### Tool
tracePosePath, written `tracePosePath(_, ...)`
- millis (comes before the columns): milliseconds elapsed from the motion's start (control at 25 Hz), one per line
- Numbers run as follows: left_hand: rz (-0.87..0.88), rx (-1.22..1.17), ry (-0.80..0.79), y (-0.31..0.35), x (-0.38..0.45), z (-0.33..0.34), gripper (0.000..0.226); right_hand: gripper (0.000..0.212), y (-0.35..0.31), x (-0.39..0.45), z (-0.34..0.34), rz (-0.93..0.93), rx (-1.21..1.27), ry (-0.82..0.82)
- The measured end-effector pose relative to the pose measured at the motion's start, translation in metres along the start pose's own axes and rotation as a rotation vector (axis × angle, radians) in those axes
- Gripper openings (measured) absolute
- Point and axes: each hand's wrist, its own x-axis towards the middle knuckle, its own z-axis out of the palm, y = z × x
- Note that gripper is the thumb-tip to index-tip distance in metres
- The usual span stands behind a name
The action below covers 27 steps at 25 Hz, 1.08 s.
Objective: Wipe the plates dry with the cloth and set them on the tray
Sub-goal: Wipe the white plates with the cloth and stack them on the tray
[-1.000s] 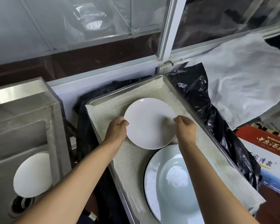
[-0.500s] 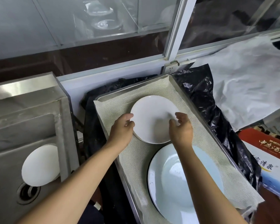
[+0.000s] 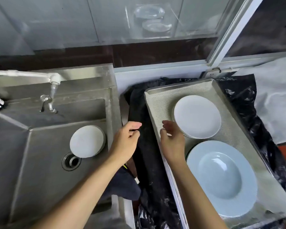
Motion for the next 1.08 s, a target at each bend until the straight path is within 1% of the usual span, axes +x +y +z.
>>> tracePosePath(120,-0.044,-0.003,0.059,-0.026,-0.026,-0.057,0.032,0.026,-0.014,-0.039,0.045,-0.008,0.000,-0.073)
tracePosePath(320,-0.077,-0.035,0.113,-0.072,-0.060,-0.147,0.032,0.028,-0.033,-0.099,0.120,-0.010,-0.008,-0.115)
tracePosePath(440,-0.086,-0.053,0.113,-0.102,-0.073,-0.197,0.027,0.028,-0.036,-0.135,0.164,0.015,0.007,-0.124)
tracePosePath(600,-0.127,-0.067,0.098,-0.150,-0.083,-0.248,0.031,0.029,-0.026,-0.178,0.219,0.083,-0.029,-0.131)
tracePosePath(720,-0.162,-0.058,0.082,-0.188,-0.088,-0.273,0.032,0.029,-0.010,-0.198,0.251,0.123,-0.054,-0.137)
tracePosePath(840,-0.214,-0.076,0.089,-0.223,-0.087,-0.283,0.035,0.028,0.010,-0.202,0.277,0.150,-0.107,-0.152)
tracePosePath(1000,-0.277,-0.075,0.107,-0.270,-0.066,-0.280,0.036,0.029,0.045,-0.183,0.313,0.176,-0.167,-0.183)
tracePosePath(1080,-0.281,-0.063,0.122,-0.295,-0.046,-0.277,0.034,0.027,0.065,-0.166,0.335,0.197,-0.175,-0.187)
